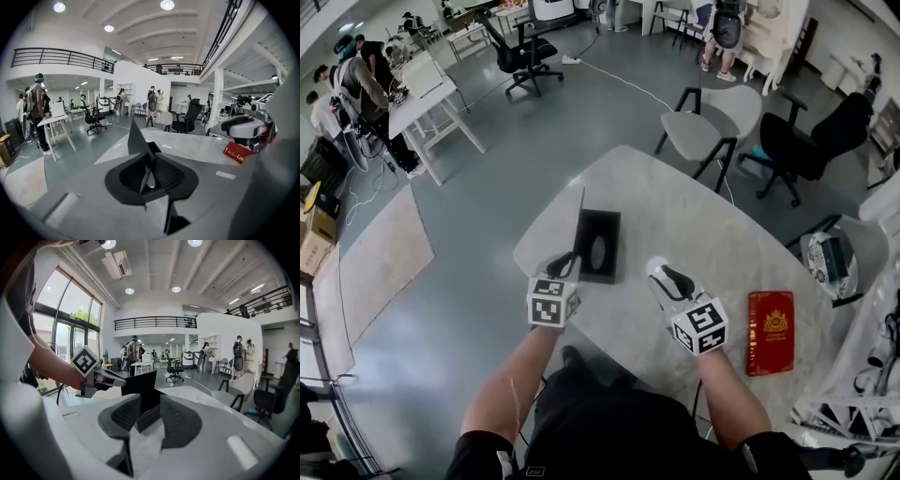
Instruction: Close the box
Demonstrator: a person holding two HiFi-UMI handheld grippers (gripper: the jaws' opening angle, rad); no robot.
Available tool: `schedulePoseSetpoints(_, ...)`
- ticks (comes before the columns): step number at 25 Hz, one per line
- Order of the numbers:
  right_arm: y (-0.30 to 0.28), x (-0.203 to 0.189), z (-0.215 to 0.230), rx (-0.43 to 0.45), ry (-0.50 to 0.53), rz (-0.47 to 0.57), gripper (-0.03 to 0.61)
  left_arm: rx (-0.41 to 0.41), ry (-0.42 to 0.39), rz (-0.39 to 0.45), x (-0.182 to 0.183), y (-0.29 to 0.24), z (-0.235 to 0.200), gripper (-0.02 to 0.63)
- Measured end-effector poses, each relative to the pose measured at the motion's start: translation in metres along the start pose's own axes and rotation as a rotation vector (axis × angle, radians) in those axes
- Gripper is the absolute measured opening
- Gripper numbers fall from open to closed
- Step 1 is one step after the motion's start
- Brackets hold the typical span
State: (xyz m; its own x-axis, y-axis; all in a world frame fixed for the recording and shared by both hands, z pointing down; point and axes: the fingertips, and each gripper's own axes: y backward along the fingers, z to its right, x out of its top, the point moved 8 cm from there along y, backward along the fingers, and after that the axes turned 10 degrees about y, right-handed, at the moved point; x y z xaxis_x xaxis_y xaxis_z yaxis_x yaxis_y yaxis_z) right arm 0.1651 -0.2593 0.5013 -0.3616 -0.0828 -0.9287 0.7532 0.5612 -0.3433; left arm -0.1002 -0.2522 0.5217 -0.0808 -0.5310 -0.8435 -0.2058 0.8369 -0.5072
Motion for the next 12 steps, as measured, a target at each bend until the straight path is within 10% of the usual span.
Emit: schedulePoseSetpoints(12, 0.008, 0.004, 0.01, -0.087, -0.055, 0.006, 0.133, -0.083, -0.217, -0.114, -0.014, -0.034, 0.044, 0.132)
